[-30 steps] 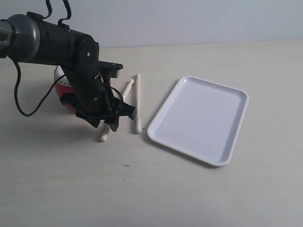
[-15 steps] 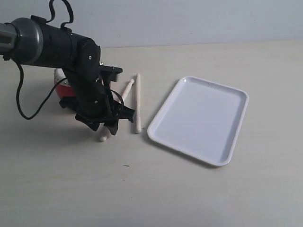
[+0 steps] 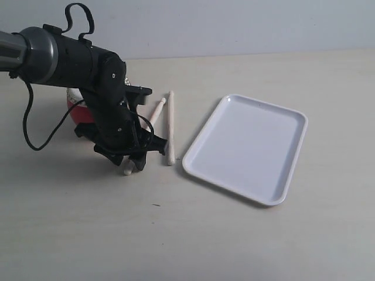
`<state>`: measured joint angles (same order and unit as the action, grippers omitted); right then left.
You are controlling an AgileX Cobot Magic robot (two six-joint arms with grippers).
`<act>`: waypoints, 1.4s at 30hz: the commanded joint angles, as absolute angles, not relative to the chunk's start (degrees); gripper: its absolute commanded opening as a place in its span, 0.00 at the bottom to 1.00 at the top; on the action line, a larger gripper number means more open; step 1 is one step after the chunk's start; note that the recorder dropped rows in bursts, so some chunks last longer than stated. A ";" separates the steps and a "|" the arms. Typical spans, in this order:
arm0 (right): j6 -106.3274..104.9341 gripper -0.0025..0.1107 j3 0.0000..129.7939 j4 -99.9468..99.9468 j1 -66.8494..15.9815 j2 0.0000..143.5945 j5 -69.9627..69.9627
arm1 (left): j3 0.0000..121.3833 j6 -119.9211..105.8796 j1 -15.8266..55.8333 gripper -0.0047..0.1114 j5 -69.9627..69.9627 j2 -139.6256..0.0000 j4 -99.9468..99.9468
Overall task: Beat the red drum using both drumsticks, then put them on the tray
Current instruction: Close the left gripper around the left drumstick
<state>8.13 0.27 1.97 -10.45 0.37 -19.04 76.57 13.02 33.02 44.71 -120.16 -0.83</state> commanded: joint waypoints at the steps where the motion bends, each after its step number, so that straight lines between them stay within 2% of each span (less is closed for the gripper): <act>1: 7.68 0.02 0.00 2.04 -10.65 0.00 -18.40 | 76.88 13.60 33.25 0.46 44.29 -121.02 -0.82; 8: 7.68 0.02 0.00 2.04 -10.65 0.00 -18.40 | 76.88 13.60 33.25 0.44 44.08 -121.02 -0.82; 17: 7.68 0.02 0.00 2.04 -10.65 0.00 -18.40 | 76.88 13.60 33.25 0.23 43.81 -121.02 -0.82; 28: 7.68 0.02 0.00 2.04 -10.65 0.00 -18.40 | 76.88 13.96 33.25 0.04 43.81 -121.02 -0.82; 42: 7.68 0.02 0.00 2.04 -10.65 0.00 -18.40 | 76.88 13.96 33.25 0.04 44.26 -121.02 -0.82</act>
<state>8.13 0.27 1.97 -10.45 0.37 -19.04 76.57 13.45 33.02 44.49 -120.78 0.00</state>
